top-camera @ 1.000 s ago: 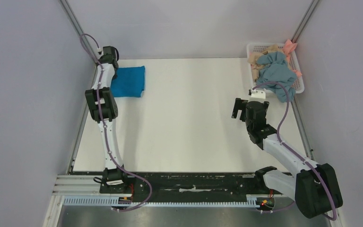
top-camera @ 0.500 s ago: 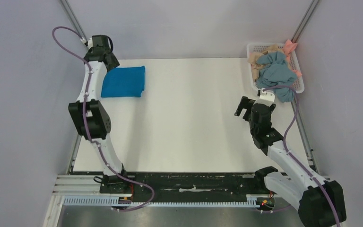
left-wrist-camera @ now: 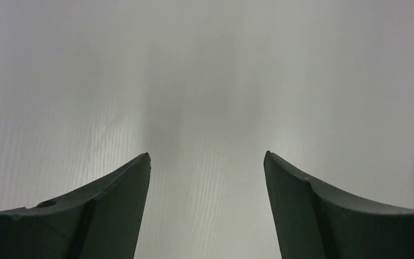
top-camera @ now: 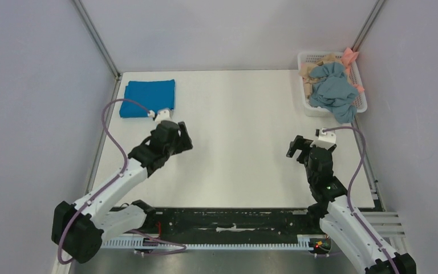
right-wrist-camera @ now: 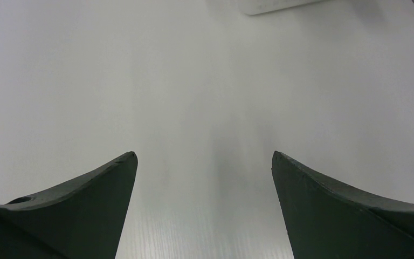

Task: Fold and stack the t-shirts
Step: Reset both arms

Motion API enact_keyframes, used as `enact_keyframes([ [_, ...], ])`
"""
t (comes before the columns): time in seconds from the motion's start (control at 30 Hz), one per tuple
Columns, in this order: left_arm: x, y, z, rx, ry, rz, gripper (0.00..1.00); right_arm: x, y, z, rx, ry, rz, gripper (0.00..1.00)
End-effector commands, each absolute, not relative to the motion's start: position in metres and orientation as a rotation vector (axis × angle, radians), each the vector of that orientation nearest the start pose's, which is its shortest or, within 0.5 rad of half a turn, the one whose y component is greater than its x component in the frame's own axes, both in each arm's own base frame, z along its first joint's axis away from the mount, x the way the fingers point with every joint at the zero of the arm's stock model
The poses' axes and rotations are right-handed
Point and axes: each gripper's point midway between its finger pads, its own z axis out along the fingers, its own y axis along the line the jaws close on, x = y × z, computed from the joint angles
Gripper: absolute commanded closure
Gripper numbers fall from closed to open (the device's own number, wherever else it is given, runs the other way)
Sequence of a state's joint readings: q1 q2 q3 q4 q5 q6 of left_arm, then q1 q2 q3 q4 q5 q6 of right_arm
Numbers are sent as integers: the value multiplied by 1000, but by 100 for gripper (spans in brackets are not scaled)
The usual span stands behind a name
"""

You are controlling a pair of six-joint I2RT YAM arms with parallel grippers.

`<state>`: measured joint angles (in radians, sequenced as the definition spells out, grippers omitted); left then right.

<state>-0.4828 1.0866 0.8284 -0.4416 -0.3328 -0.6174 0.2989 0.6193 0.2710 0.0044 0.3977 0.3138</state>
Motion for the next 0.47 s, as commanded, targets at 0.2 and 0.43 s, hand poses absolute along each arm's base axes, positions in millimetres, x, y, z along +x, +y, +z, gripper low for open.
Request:
enact_keyframes([
  [0.2, 244, -103, 120, -423, 2146, -261, 17, 259, 34, 102, 246, 1805, 140, 2],
  [0.43, 241, -92, 129, -431, 2107, -227, 16, 258, 34, 103, 253, 1780, 152, 2],
])
